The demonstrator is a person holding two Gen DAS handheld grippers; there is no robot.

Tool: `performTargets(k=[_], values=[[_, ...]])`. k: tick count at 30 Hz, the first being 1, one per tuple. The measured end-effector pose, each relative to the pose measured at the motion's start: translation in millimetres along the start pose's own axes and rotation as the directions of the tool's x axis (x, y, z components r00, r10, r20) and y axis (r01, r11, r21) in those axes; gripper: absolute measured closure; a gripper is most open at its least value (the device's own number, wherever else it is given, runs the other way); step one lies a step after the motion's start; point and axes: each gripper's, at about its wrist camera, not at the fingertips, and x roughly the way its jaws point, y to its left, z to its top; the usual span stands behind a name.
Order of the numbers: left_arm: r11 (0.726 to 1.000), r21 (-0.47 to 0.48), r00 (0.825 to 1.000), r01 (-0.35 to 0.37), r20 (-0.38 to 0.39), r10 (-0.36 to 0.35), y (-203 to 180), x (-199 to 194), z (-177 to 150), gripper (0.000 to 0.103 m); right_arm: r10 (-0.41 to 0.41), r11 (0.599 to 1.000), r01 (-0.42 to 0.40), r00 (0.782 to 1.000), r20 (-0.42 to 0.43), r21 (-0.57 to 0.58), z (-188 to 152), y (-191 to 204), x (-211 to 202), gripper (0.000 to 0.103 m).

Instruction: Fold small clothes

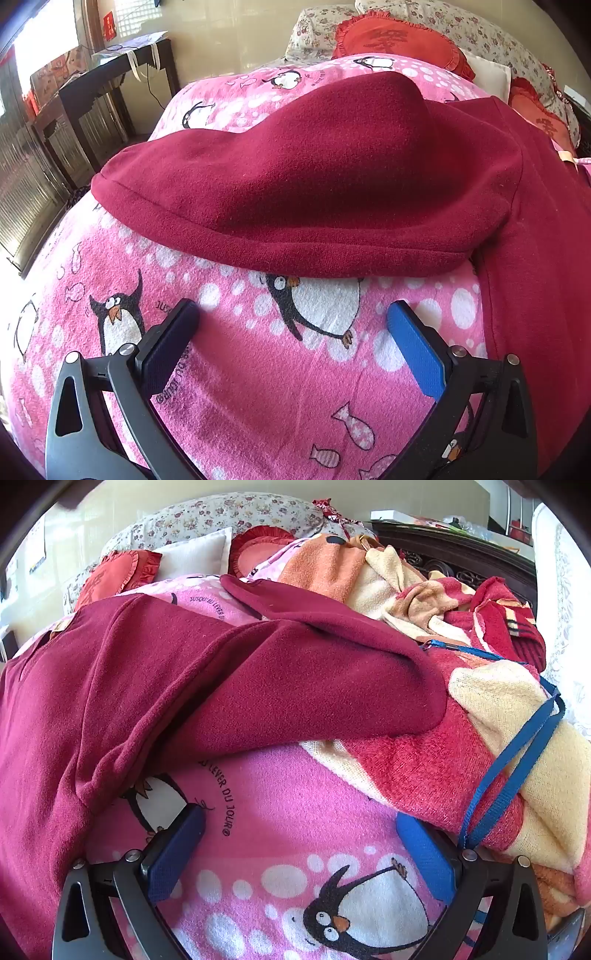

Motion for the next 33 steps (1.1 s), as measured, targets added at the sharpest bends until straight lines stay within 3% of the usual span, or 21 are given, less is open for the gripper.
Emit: performTargets(k=[16,21,23,26,29,33], values=[[1.000,0.002,1.000,0.003,-0.005,-0.003,0,-1,-1,0.001,0.000,1.000,0.000,1.000,0.001,0.000,0,0,0,0.000],[0.999,0.045,0.996,0.024,-0.086,-0.020,-2,-11,-4,0.001,-0.008,1.000,0.008,1.000,-0.016,-0.010,2,3,0,0.000],[0.998,0.043,0.995,0.040,-0.094,-0.035,0,-24,-7,0.001,0.026,1.000,-0.026,0.999,-0.041,-0.008,6,3,-4,0.000],[0.998,0.046,0.998,0.048,-0.048,-0.045,0,-53,-10,0.001,0.107,0.994,-0.107,0.991,-0.075,0.000,7,5,-30,0.000],[0.995,0.081,0.999,0.050,0.009,-0.051,-7,-79,-10,0.001,0.139,0.990,-0.139,0.990,0.000,0.018,8,12,-77,0.000],[0.991,0.115,0.996,0.074,0.046,-0.080,-18,-103,-6,0.001,0.219,0.975,-0.221,0.975,0.038,0.036,17,35,-127,0.000]])
